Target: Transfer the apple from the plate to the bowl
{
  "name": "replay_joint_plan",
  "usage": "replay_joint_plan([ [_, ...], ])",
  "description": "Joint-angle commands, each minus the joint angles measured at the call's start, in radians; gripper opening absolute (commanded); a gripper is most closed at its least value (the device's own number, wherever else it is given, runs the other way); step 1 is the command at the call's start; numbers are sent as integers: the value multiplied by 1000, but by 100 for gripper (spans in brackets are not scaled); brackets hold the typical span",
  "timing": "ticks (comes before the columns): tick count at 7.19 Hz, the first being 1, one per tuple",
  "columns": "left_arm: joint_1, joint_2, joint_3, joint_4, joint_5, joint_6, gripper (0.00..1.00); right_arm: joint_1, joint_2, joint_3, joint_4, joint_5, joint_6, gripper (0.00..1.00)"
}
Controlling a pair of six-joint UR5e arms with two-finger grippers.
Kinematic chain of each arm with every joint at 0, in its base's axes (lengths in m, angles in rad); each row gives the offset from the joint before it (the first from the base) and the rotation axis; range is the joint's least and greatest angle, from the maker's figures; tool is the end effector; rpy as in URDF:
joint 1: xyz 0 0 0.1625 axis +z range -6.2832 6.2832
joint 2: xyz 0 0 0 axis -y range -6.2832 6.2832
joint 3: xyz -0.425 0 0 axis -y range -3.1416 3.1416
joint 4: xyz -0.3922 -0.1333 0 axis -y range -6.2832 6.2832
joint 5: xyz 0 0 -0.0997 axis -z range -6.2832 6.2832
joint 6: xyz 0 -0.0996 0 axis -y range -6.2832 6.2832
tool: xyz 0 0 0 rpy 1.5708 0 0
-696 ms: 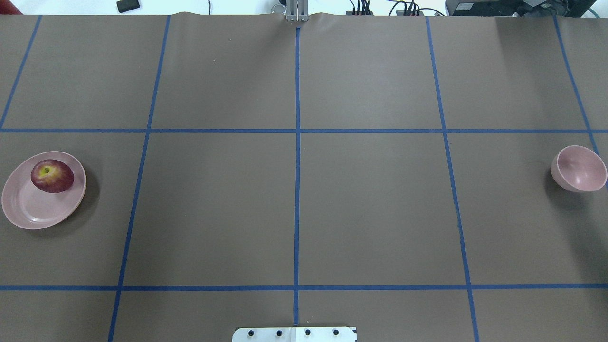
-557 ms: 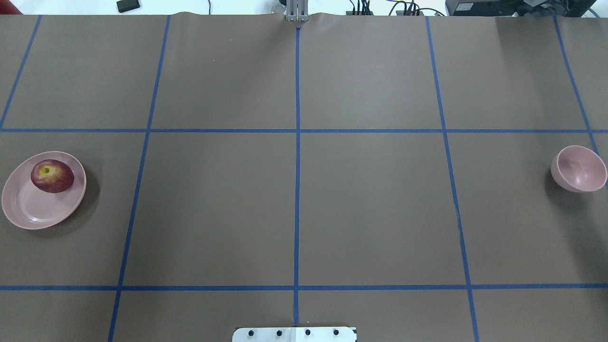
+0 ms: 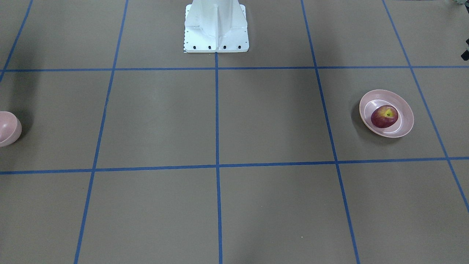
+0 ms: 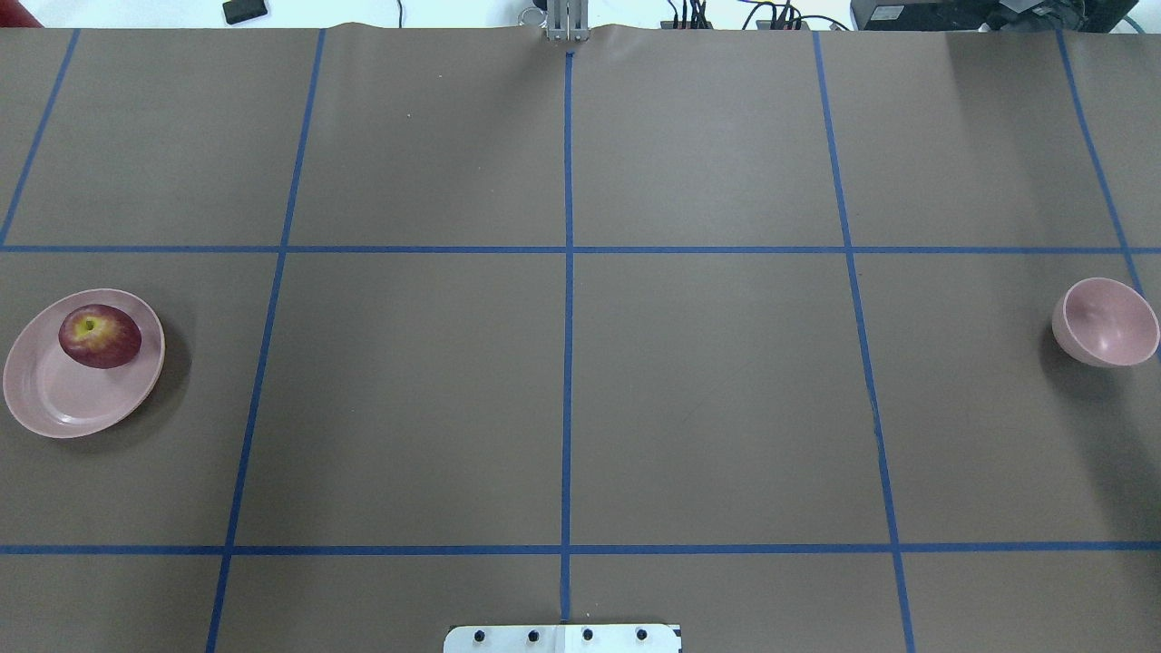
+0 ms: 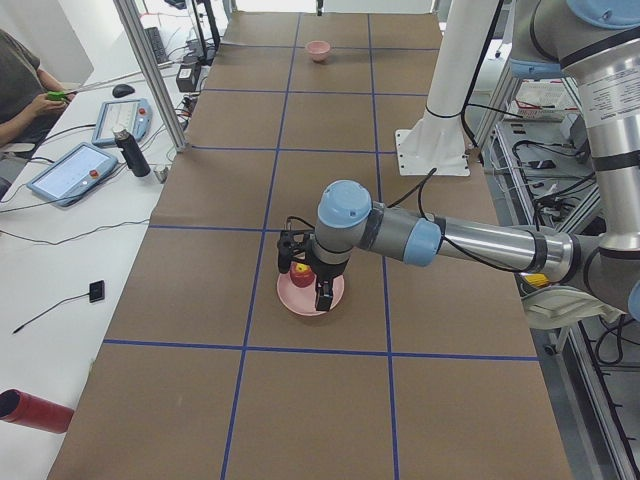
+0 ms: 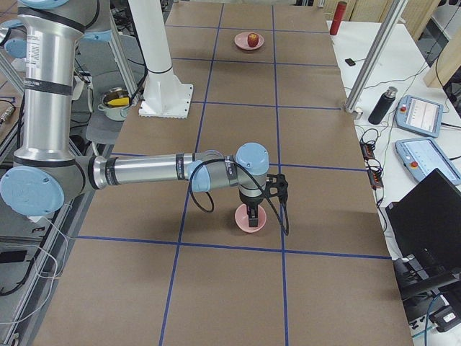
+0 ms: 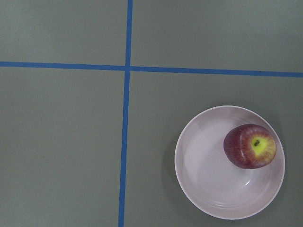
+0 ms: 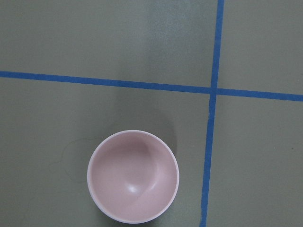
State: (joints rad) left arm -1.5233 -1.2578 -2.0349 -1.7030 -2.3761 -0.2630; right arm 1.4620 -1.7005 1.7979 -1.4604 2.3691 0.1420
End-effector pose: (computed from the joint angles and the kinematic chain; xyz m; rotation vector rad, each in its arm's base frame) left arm -0.0438 -0.3744 0.5462 0.1409 0.8314 -0.0885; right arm 0.0130 -0.4514 0.5932 0.0956 -0.8136 -0.0516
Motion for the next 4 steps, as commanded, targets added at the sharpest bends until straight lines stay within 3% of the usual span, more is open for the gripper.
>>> replay_joint_plan([
  [1,0,0,1,0,0,-1,98,0,-7,-5,-1,10,1,100],
  [2,2,-2,4,0,1,1,98,-2,-25,-14,9,53,4,100],
  [4,3,-2,2,0,0,1,98,-17,-25,-80,201,58,7,100],
])
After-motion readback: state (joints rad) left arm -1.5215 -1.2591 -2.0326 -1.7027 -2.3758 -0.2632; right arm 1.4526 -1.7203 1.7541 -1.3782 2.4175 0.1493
